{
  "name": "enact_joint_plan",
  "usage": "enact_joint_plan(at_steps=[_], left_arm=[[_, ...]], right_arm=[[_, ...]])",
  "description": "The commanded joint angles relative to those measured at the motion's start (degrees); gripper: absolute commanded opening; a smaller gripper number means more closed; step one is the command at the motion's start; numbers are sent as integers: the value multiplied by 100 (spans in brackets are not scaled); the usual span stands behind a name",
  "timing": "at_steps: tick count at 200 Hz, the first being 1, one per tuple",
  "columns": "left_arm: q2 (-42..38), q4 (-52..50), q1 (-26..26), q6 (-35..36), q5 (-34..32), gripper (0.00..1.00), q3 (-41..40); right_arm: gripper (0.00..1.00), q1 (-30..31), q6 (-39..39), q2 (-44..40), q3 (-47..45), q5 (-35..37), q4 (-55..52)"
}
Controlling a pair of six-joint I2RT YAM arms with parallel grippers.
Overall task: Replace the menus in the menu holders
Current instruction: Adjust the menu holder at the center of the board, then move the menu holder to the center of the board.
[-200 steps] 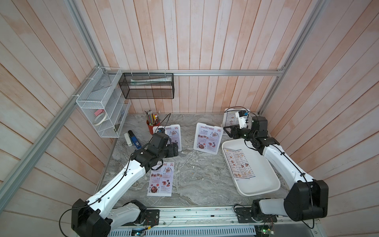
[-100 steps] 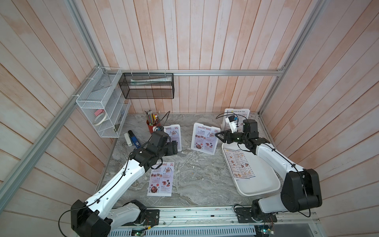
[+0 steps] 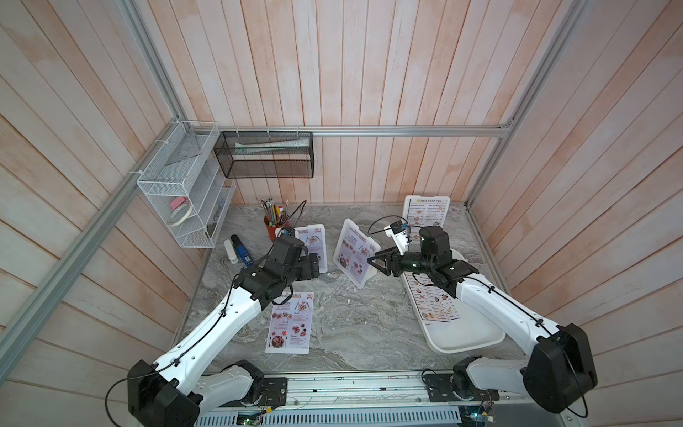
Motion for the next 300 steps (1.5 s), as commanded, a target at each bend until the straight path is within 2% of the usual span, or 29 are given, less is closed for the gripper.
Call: enact_joint_plan(at_steps=[1,30,49,83,118,213,256,300], left_arm=[[-138,-25,10,61,-105,90,-111],[-129,15,6,16,-70,90,-182],[-122,38,11,2,-29,90,-217],[-144,-3,4,13,-52,90,-178],[-164,-77,10,15,-77,90,-138],[-209,-168,6,29,-208,90,-33],[-170,-305,8,127,-389,90,329],[-99,-293,12,177,-401,90,459]], right_arm=[[52,-9,63,-22,452,651,-571],[49,-1,-80,195,1272,1530,-1152],[53,-9,-216,418,1616,1990,-1363],[57,29,-509,931,1973,2093,-1438],[58,65,-523,1203,1963,2076,-1180],[57,333,-369,1435,1715,2036,-1000],[50,409,-233,1432,1599,2108,-1020],[35,410,220,1179,1363,2264,-927]])
